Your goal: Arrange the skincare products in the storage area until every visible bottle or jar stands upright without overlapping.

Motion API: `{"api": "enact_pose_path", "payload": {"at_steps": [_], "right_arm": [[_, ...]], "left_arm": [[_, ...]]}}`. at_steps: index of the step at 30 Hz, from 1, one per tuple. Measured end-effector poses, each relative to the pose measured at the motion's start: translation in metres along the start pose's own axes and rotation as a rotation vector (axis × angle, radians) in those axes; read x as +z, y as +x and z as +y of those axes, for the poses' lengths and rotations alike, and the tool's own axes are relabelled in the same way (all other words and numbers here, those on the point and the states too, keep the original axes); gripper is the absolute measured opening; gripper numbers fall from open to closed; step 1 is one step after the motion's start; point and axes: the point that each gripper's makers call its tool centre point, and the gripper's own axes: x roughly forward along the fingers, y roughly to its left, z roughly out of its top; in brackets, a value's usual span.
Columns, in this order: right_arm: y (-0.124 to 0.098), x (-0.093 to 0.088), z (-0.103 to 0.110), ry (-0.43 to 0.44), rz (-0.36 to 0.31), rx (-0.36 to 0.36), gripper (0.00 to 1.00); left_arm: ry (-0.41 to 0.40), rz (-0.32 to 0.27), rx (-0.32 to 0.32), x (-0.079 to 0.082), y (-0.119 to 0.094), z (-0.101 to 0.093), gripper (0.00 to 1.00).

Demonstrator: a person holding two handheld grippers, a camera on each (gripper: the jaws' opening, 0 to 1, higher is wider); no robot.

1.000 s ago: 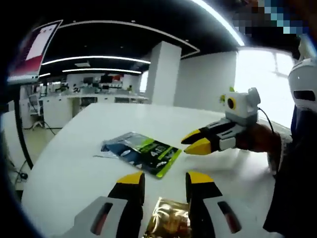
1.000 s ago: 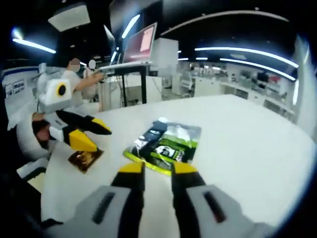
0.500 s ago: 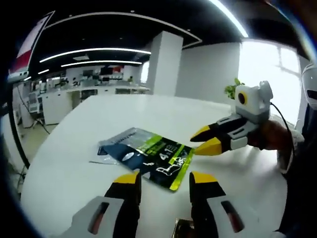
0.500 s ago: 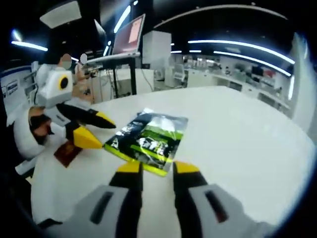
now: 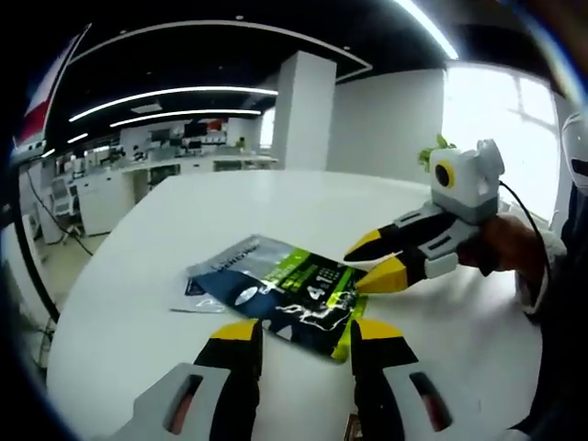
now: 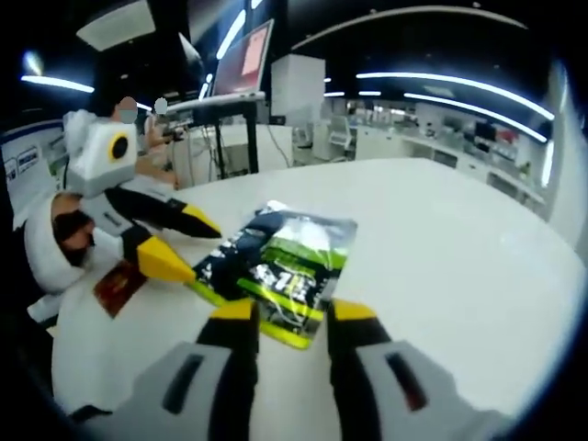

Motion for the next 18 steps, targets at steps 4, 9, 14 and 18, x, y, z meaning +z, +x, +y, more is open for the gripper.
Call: {"api": "enact_pose_path", "payload": {"at_steps": [4, 9, 14, 18], "right_arm": [[0.0020, -0.0007, -0.0047, 0.009, 0.013, -0.007, 0.30], [0.0033, -0.0009, -0.0054, 0.018, 0.020, 0.000, 0.29], [0.0038, -0.0018, -0.0033, 0.040, 0.026, 0.002, 0.29], [0.0052, -0.0025, -0.0035, 0.064, 0.035, 0.003, 0.30]], "left_arm": [[-0.010, 0.007, -0.008, -0.0004, 0.0017, -0.0002, 0.40], [-0.020, 0.010, -0.023, -0.0002, 0.0053, -0.0025, 0.40], [-0.021, 0.013, -0.031, 0.0006, 0.0076, -0.0051, 0.40], [-0.024, 0.013, -0.041, 0.0004, 0.0088, -0.0076, 0.40]]}}
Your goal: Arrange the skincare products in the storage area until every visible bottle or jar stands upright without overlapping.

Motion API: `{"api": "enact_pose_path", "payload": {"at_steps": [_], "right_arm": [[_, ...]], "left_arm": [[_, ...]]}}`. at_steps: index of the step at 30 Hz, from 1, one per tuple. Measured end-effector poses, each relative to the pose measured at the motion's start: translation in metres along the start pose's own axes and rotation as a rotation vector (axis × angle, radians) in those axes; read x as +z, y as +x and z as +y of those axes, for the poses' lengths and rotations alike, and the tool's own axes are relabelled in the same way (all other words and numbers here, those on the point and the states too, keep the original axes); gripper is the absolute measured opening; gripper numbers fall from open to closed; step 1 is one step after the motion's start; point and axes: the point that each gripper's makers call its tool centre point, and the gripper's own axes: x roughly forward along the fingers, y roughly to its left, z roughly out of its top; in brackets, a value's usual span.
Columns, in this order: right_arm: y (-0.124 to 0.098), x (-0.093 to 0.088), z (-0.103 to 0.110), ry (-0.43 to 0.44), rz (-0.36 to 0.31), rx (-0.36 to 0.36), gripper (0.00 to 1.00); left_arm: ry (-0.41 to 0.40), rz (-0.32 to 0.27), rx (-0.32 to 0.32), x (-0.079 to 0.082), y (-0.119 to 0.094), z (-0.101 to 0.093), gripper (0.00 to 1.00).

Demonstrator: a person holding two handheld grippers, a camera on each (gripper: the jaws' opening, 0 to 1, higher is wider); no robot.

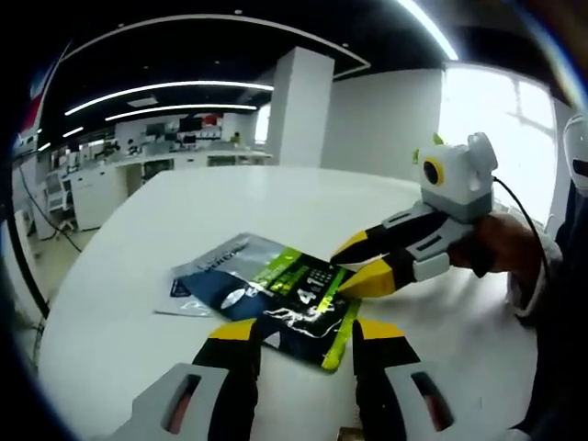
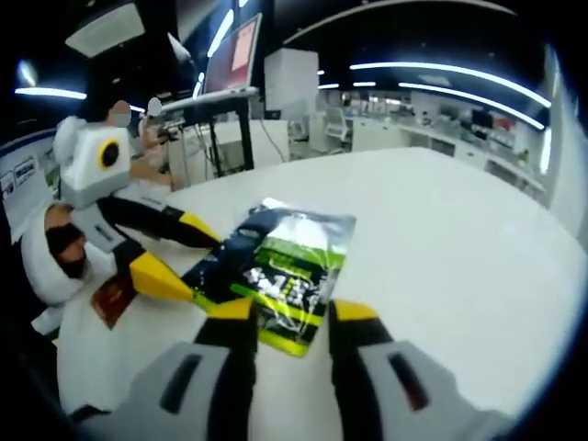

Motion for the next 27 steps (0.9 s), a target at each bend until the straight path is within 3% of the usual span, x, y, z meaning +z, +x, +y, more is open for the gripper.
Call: {"api": "enact_pose_path", "payload": {"at_steps": [9, 19, 25, 27], "right_arm": [[0.000, -0.001, 0.000, -0.004, 0.011, 0.003, 0.30], [-0.001, -0.001, 0.001, -0.017, 0.029, 0.006, 0.30], [-0.002, 0.000, -0.001, 0.012, 0.013, 0.004, 0.24], [-0.003, 0.001, 0.002, 0.082, -0.008, 0.032, 0.18]], "left_arm": [[0.003, 0.012, 0.078, -0.001, -0.006, 0.013, 0.44], [-0.002, 0.030, 0.081, -0.004, -0.002, 0.013, 0.46], [-0.014, 0.020, 0.080, -0.002, 0.000, 0.014, 0.45], [-0.036, 0.010, 0.093, -0.002, -0.001, 0.017, 0.45]]}}
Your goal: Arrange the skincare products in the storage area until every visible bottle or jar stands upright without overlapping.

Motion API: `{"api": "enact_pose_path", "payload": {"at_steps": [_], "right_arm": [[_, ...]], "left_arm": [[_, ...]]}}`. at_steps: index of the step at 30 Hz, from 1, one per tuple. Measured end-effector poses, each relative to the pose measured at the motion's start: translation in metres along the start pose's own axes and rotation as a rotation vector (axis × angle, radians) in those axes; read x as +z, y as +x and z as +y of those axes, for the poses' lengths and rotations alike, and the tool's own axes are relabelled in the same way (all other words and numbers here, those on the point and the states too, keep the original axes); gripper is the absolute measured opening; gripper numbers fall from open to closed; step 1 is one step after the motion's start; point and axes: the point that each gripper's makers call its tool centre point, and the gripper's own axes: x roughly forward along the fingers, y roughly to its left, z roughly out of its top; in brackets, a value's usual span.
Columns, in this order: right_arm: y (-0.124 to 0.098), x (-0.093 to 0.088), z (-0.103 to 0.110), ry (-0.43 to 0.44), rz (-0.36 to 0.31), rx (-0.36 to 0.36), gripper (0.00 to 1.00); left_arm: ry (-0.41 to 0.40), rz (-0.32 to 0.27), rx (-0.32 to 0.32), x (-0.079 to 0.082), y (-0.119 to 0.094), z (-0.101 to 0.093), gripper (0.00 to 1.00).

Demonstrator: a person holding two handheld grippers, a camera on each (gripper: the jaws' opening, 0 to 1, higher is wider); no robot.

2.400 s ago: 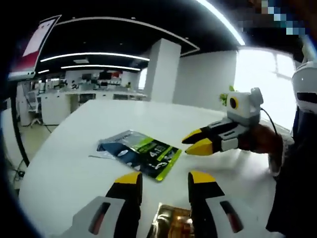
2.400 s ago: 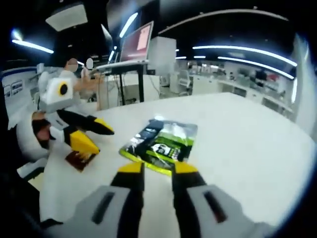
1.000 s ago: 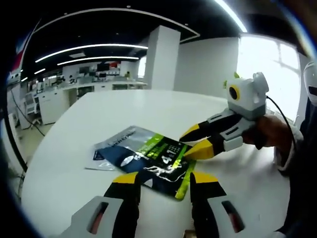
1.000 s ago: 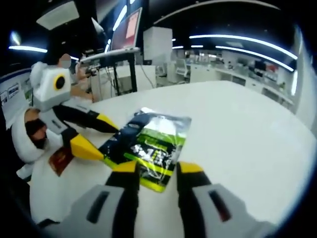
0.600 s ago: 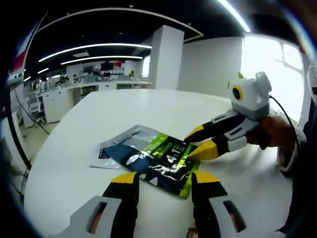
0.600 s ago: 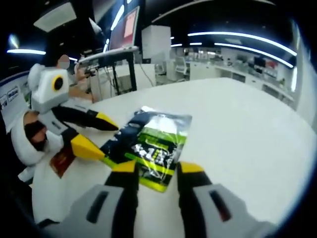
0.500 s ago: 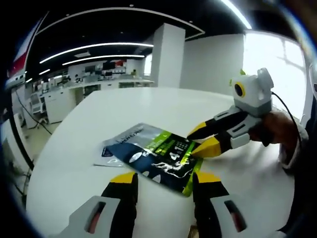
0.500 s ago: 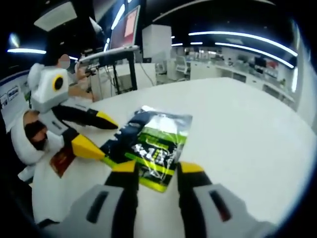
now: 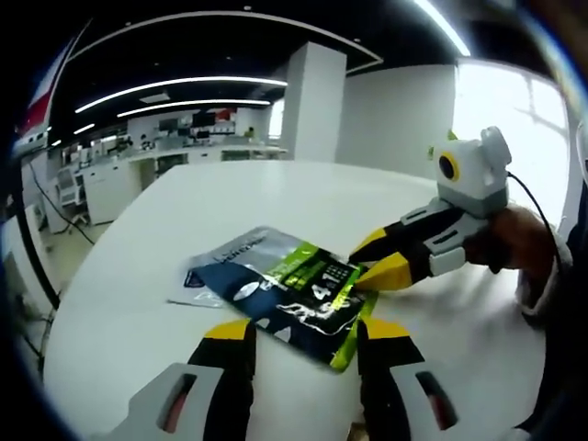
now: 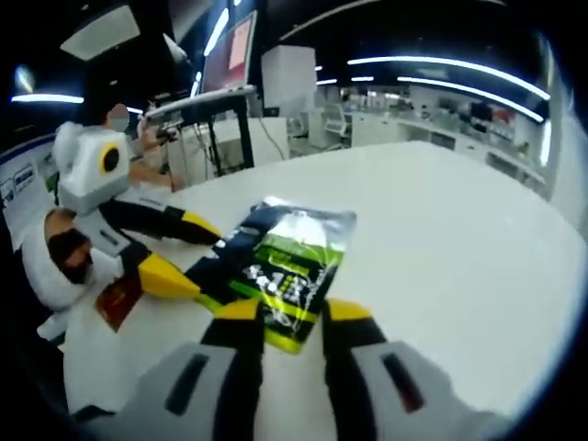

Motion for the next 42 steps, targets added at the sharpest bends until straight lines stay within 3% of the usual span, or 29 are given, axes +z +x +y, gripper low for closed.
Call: {"api": "enact_pose_path", "payload": {"at_steps": [3, 6, 10, 13, 14, 15, 18, 22, 24, 27, 30, 42], "right_arm": [[-0.002, -0.001, 0.001, 0.066, -0.019, 0.023, 0.11], [-0.003, -0.001, 0.000, 0.086, -0.032, 0.023, 0.11], [-0.004, 0.002, 0.002, 0.118, -0.056, 0.027, 0.09], [-0.003, 0.002, 0.006, 0.136, -0.071, 0.040, 0.07], [-0.002, 0.000, 0.013, 0.146, -0.064, 0.076, 0.05], [0.000, -0.005, 0.015, 0.152, -0.049, 0.076, 0.05], [0.000, -0.002, 0.014, 0.126, -0.070, 0.064, 0.04], [-0.002, -0.004, 0.013, 0.124, -0.071, 0.060, 0.03], [-0.006, 0.001, 0.010, 0.135, -0.111, 0.037, 0.00], [-0.010, 0.006, 0.010, 0.104, -0.131, 0.014, 0.00], [-0.014, 0.007, 0.013, 0.078, -0.141, 0.006, 0.00], [-0.037, 0.004, 0.014, 0.040, -0.144, -0.063, 0.00]], "left_arm": [[-0.034, -0.015, 0.012, 0.002, -0.002, 0.005, 0.43], [-0.083, -0.037, 0.017, 0.004, -0.002, 0.006, 0.39], [-0.123, -0.041, 0.024, 0.003, -0.006, 0.009, 0.28], [-0.190, -0.054, 0.002, 0.003, -0.007, 0.007, 0.20], [-0.217, -0.028, -0.047, -0.002, -0.006, -0.002, 0.16], [-0.223, -0.052, -0.025, 0.001, -0.006, 0.001, 0.16], [-0.216, -0.057, -0.022, 0.002, -0.006, 0.001, 0.16], [-0.270, -0.060, -0.036, 0.001, -0.007, -0.001, 0.11], [-0.274, -0.057, -0.043, 0.001, -0.008, -0.002, 0.08], [-0.339, -0.108, -0.065, 0.010, -0.010, -0.002, 0.04], [-0.354, -0.130, -0.071, 0.016, -0.013, -0.001, 0.00], [-0.384, -0.148, -0.176, 0.026, -0.015, -0.019, 0.00]]}}
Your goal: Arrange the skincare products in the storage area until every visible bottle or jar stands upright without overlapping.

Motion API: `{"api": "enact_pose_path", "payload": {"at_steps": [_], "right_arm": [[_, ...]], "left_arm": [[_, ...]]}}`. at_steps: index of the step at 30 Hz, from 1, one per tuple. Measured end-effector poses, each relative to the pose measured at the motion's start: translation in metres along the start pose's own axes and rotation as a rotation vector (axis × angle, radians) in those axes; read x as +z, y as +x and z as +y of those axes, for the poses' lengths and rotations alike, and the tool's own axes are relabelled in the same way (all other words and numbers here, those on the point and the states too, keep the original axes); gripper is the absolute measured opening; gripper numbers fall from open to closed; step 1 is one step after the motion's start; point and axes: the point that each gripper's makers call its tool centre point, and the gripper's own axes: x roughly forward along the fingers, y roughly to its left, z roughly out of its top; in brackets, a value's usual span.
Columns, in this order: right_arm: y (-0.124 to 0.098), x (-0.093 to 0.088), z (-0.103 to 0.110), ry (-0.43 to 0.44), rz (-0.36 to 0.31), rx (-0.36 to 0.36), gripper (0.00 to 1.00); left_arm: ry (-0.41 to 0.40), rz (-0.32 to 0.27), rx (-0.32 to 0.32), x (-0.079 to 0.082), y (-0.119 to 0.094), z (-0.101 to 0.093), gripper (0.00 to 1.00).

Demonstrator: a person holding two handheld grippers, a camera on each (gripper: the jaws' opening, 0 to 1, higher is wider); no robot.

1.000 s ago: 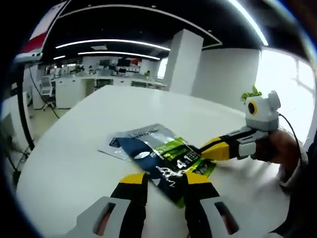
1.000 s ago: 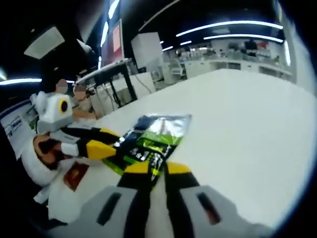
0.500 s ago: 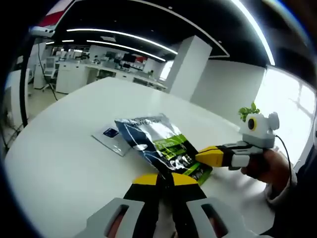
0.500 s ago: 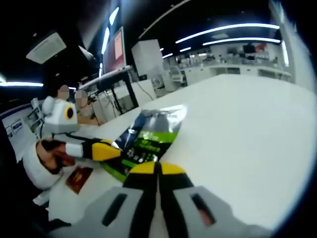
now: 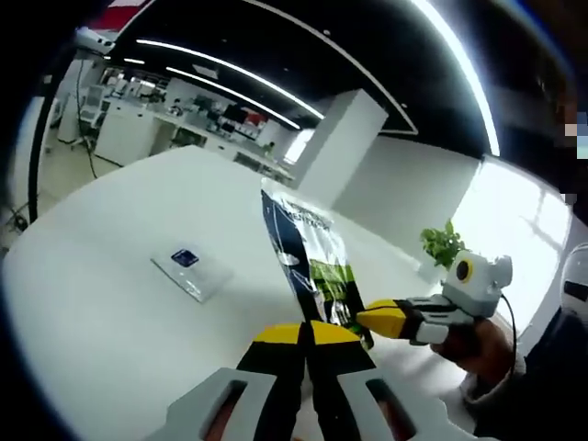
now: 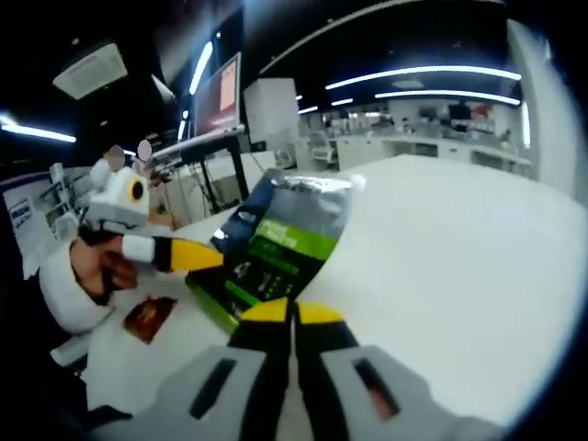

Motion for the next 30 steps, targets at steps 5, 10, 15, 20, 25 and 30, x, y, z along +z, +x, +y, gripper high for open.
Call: {"api": "enact_pose_path", "payload": {"at_steps": [5, 10, 15, 20, 25, 30], "right_arm": [[-0.012, -0.001, 0.000, -0.019, -0.005, -0.037, 0.00], [-0.027, -0.006, 0.002, -0.008, 0.001, -0.068, 0.00], [-0.043, -0.018, 0.002, 0.008, 0.013, -0.110, 0.00], [-0.062, -0.028, 0.005, 0.013, 0.019, -0.142, 0.00], [-0.076, -0.036, 0.011, -0.002, 0.023, -0.168, 0.00], [-0.092, -0.047, 0.013, -0.002, 0.030, -0.195, 0.00]], "left_arm": [[0.015, 0.025, -0.031, -0.004, 0.001, -0.011, 0.00], [0.035, 0.057, -0.055, -0.012, 0.003, -0.023, 0.00], [0.014, 0.085, -0.100, -0.022, 0.004, -0.039, 0.00], [0.043, 0.125, -0.115, -0.034, 0.005, -0.051, 0.00], [0.062, 0.150, -0.128, -0.047, 0.001, -0.063, 0.00], [0.075, 0.183, -0.140, -0.060, 0.000, -0.075, 0.00]]}}
